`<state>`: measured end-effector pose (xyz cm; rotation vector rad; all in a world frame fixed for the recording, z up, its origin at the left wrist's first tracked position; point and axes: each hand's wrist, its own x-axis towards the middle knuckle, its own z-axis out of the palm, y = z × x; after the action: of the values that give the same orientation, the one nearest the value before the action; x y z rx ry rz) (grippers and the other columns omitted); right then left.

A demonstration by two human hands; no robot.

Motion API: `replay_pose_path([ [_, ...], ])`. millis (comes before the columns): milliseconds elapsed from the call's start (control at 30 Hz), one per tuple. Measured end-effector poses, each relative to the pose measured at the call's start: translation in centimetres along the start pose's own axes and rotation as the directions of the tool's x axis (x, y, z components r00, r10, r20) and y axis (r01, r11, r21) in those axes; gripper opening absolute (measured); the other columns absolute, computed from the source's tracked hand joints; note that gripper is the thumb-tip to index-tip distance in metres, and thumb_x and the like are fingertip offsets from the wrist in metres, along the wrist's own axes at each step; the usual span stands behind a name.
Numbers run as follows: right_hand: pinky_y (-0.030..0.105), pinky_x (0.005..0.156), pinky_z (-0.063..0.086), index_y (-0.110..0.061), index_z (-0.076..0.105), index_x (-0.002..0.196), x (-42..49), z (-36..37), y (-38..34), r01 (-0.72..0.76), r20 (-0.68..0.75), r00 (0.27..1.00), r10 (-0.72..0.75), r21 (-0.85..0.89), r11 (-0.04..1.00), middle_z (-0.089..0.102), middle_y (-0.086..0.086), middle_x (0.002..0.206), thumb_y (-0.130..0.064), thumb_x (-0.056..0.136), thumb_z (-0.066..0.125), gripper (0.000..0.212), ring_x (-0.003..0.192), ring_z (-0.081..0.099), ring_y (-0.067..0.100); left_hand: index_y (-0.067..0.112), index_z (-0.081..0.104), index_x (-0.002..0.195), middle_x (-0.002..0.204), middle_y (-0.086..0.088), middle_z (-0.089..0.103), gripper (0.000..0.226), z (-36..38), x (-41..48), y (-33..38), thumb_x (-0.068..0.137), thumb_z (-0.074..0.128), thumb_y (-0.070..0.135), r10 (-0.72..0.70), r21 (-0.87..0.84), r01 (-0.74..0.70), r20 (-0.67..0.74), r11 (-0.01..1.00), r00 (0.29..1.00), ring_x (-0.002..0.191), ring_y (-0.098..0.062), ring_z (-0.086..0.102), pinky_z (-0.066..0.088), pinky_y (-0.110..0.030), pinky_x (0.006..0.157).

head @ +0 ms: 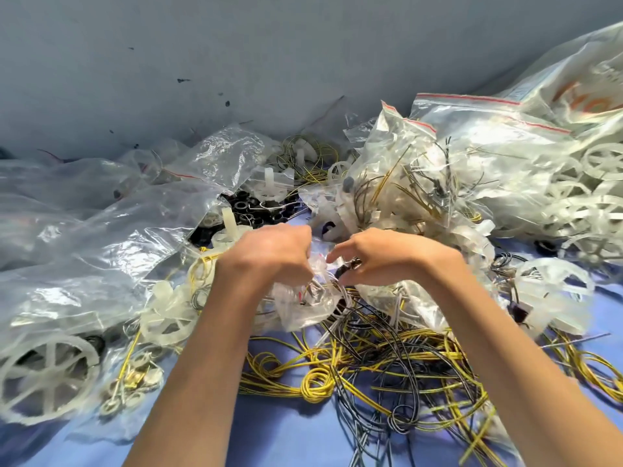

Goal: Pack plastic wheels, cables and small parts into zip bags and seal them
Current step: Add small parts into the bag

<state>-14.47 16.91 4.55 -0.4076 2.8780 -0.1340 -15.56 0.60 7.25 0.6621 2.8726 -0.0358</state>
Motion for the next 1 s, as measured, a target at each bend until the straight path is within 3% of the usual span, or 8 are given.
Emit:
replay_pose_path([
  [233, 0.029, 0.064, 0.040, -0.033, 0.067, 0.105, 0.9, 1.7, -0.6, -0.063, -0.132, 0.990, 0.042, -0.162, 0.985, 0.063, 0.004, 0.104, -0.031, 0.086, 0.061, 0.020, 0.094, 0.061, 0.027, 0.031, 0.024, 0.103, 0.105, -0.006, 0.059, 0.038, -0.6, -0.2, -1.6, 0.084, 0.036, 0.001, 0.158, -0.107, -0.148, 0.092, 0.983, 0.983, 0.076, -0.023, 0.054, 0.043, -0.038, 0.067],
  [367, 0.031, 0.068, 0.049, -0.035, 0.067, 0.099, -1.6, 0.2, -1.7, -0.105, -0.457, 0.881, 0.125, 0.068, 0.992, 0.068, -0.001, 0.097, -0.030, 0.084, 0.059, 0.018, 0.089, 0.064, 0.027, 0.036, 0.050, 0.090, 0.099, 0.003, 0.058, 0.038, -1.3, -0.7, -2.2, 0.082, 0.038, 0.001, 0.200, -0.171, -0.193, 0.021, 0.966, 0.980, 0.072, -0.002, 0.053, 0.035, -0.024, 0.054],
  [433, 0.033, 0.070, 0.053, -0.032, 0.070, 0.093, -3.3, -1.0, -3.0, 0.010, -0.574, 0.807, 0.136, 0.245, 0.970, 0.071, -0.004, 0.087, -0.029, 0.081, 0.062, 0.015, 0.081, 0.065, 0.023, 0.038, 0.053, 0.084, 0.084, 0.009, 0.058, 0.039, -1.6, -0.7, -2.4, 0.083, 0.042, 0.000, 0.200, -0.226, -0.202, -0.034, 0.953, 0.979, 0.069, -0.001, 0.055, 0.036, -0.023, 0.054],
  [600, 0.031, 0.070, 0.054, -0.025, 0.074, 0.087, -4.1, -2.5, -5.5, 0.181, -0.309, 0.946, -0.097, 0.255, 0.950, 0.072, -0.002, 0.080, -0.024, 0.079, 0.066, 0.011, 0.076, 0.066, 0.014, 0.032, 0.061, 0.097, 0.063, 0.020, 0.054, 0.039, -2.3, -1.1, -2.5, 0.082, 0.044, 0.000, 0.228, -0.300, -0.295, -0.238, 0.907, 0.944, 0.057, 0.013, 0.050, 0.033, -0.008, 0.048],
  [733, 0.032, 0.079, 0.050, -0.017, 0.072, 0.097, -3.1, -1.3, -5.9, 0.285, -0.352, 0.920, -0.170, 0.307, 0.908, 0.069, 0.002, 0.092, -0.009, 0.085, 0.060, 0.018, 0.088, 0.065, 0.019, 0.021, 0.066, 0.104, 0.048, 0.032, 0.053, 0.035, -2.7, -1.6, -2.4, 0.084, 0.045, 0.001, 0.237, -0.358, -0.345, -0.313, 0.868, 0.920, 0.053, 0.018, 0.048, 0.033, -0.003, 0.047],
  [833, 0.041, 0.089, 0.044, -0.001, 0.059, 0.105, -3.3, -1.1, -4.9, 0.324, -0.241, 0.934, -0.262, 0.268, 0.907, 0.065, 0.012, 0.102, -0.004, 0.090, 0.052, 0.017, 0.100, 0.058, 0.026, 0.022, 0.066, 0.103, 0.047, 0.020, 0.052, 0.034, -2.9, -1.6, -2.4, 0.086, 0.044, 0.001, 0.212, -0.372, -0.349, -0.361, 0.860, 0.908, 0.050, 0.014, 0.048, 0.033, -0.004, 0.047],
  [933, 0.030, 0.102, 0.043, -0.007, 0.057, 0.127, -4.5, -2.5, -3.0, 0.256, -0.227, 0.958, -0.177, 0.391, 0.884, 0.064, 0.003, 0.126, -0.001, 0.091, 0.054, 0.037, 0.116, 0.057, 0.010, 0.034, 0.062, 0.098, 0.072, 0.013, 0.056, 0.031, -2.9, -1.8, -2.6, 0.090, 0.046, 0.008, 0.215, -0.397, -0.346, -0.337, 0.850, 0.917, 0.055, 0.004, 0.052, 0.036, -0.011, 0.051],
  [1000, 0.033, 0.096, 0.050, -0.016, 0.067, 0.116, -5.5, -3.9, -1.2, 0.229, -0.303, 0.948, -0.103, 0.416, 0.880, 0.071, -0.005, 0.112, -0.010, 0.089, 0.061, 0.029, 0.102, 0.065, 0.005, 0.039, 0.063, 0.093, 0.075, 0.011, 0.056, 0.036, -3.0, -2.0, -2.9, 0.091, 0.046, 0.007, 0.191, -0.410, -0.334, -0.350, 0.849, 0.917, 0.049, 0.004, 0.049, 0.033, -0.009, 0.044],
])
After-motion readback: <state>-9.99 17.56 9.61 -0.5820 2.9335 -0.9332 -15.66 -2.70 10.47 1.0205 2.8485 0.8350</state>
